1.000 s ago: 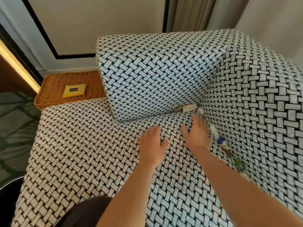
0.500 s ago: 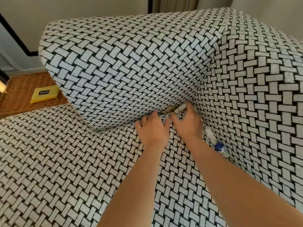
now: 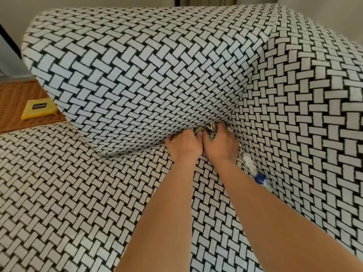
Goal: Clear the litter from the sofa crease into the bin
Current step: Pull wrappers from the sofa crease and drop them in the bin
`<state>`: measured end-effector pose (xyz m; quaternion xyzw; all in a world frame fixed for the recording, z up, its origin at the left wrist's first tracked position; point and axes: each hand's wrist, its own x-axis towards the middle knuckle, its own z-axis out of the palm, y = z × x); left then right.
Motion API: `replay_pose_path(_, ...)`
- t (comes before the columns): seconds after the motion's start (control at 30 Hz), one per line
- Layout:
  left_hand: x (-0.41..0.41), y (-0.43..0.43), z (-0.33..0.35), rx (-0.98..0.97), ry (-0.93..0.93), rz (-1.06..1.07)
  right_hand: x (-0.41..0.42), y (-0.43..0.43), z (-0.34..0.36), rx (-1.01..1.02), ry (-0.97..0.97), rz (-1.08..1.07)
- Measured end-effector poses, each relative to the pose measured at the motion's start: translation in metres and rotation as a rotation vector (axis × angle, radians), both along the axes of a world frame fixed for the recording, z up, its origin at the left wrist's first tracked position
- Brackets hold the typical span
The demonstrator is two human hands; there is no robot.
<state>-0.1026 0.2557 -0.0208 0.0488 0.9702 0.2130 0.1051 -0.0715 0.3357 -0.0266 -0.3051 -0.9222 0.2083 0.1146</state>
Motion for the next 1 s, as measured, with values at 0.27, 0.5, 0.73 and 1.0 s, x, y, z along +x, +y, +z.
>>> replay_pose_path(0.27, -0.013, -0.003, 0.001, 0.168, -0.056, -0.052, -0.006, -0.002, -0.002, 0.021, 0.059, 0.008)
replay_pose_path(0.5, -0.012, -0.007, 0.000, 0.290, 0.028, -0.113, -0.005, -0.001, 0.001, -0.053, 0.091, 0.037)
replay_pose_path(0.73, -0.006, -0.015, 0.001, 0.427, 0.044, -0.065, 0.001, -0.005, 0.003, -0.202, 0.198, 0.067)
replay_pose_path(1.0, 0.017, -0.036, 0.006, 0.663, -0.007, -0.001, 0.021, -0.020, 0.011, -0.391, 0.217, 0.114)
